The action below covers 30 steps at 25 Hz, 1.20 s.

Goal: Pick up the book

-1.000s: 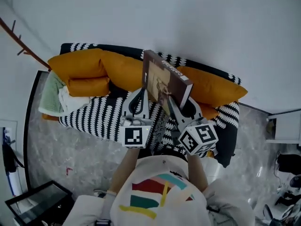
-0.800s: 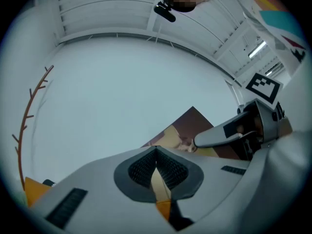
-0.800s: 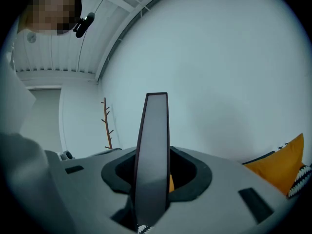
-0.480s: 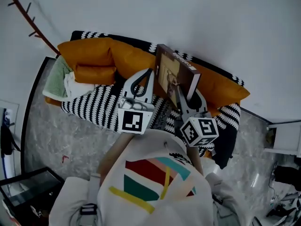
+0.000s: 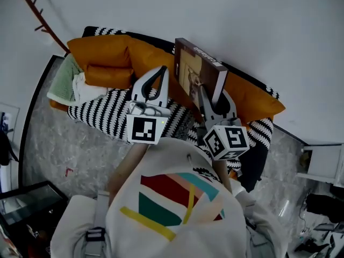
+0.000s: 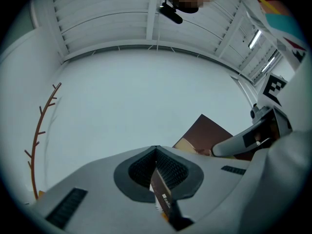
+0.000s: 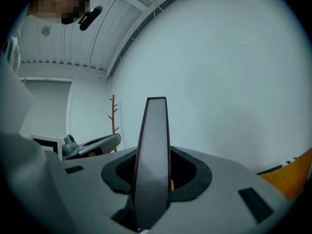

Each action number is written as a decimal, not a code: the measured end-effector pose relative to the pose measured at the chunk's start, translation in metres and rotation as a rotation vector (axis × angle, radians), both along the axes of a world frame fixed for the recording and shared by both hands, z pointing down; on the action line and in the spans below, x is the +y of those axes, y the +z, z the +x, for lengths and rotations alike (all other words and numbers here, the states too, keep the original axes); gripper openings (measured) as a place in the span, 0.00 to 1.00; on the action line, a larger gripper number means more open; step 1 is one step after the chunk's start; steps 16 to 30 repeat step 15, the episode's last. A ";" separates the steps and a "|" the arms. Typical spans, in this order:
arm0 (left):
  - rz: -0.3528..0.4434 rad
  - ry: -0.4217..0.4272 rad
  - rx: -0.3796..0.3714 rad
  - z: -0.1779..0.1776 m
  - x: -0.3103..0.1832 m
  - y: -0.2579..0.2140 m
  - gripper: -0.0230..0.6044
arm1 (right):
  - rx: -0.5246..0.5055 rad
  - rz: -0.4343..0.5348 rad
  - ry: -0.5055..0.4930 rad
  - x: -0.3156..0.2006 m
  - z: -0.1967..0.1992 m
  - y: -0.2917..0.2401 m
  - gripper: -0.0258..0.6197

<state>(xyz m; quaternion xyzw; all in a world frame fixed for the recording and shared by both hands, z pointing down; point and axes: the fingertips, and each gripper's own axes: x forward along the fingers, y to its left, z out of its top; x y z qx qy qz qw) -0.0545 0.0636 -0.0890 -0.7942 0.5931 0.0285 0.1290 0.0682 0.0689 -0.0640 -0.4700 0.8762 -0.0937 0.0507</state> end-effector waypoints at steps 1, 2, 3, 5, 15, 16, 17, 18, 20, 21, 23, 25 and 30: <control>0.005 -0.001 -0.002 -0.002 0.000 0.000 0.03 | -0.007 -0.004 -0.003 0.000 -0.002 0.000 0.28; 0.010 -0.005 0.001 -0.006 0.000 -0.001 0.03 | -0.003 -0.006 -0.006 0.000 -0.005 0.001 0.28; 0.012 -0.011 0.008 -0.009 0.001 -0.001 0.03 | 0.006 -0.005 -0.010 0.001 -0.008 0.001 0.28; 0.018 -0.023 0.015 -0.014 0.003 -0.003 0.03 | 0.021 -0.004 -0.017 0.002 -0.013 0.002 0.28; 0.014 -0.034 0.032 -0.026 -0.009 0.002 0.03 | 0.047 0.011 -0.008 -0.008 -0.017 -0.001 0.28; 0.014 -0.034 0.032 -0.026 -0.009 0.002 0.03 | 0.047 0.011 -0.008 -0.008 -0.017 -0.001 0.28; 0.014 -0.034 0.032 -0.026 -0.009 0.002 0.03 | 0.047 0.011 -0.008 -0.008 -0.017 -0.001 0.28; 0.014 -0.034 0.032 -0.026 -0.009 0.002 0.03 | 0.047 0.011 -0.008 -0.008 -0.017 -0.001 0.28; 0.014 -0.034 0.032 -0.026 -0.009 0.002 0.03 | 0.047 0.011 -0.008 -0.008 -0.017 -0.001 0.28; 0.014 -0.034 0.032 -0.026 -0.009 0.002 0.03 | 0.047 0.011 -0.008 -0.008 -0.017 -0.001 0.28; 0.014 -0.034 0.032 -0.026 -0.009 0.002 0.03 | 0.047 0.011 -0.008 -0.008 -0.017 -0.001 0.28; 0.014 -0.034 0.032 -0.026 -0.009 0.002 0.03 | 0.047 0.011 -0.008 -0.008 -0.017 -0.001 0.28; 0.014 -0.034 0.032 -0.026 -0.009 0.002 0.03 | 0.047 0.011 -0.008 -0.008 -0.017 -0.001 0.28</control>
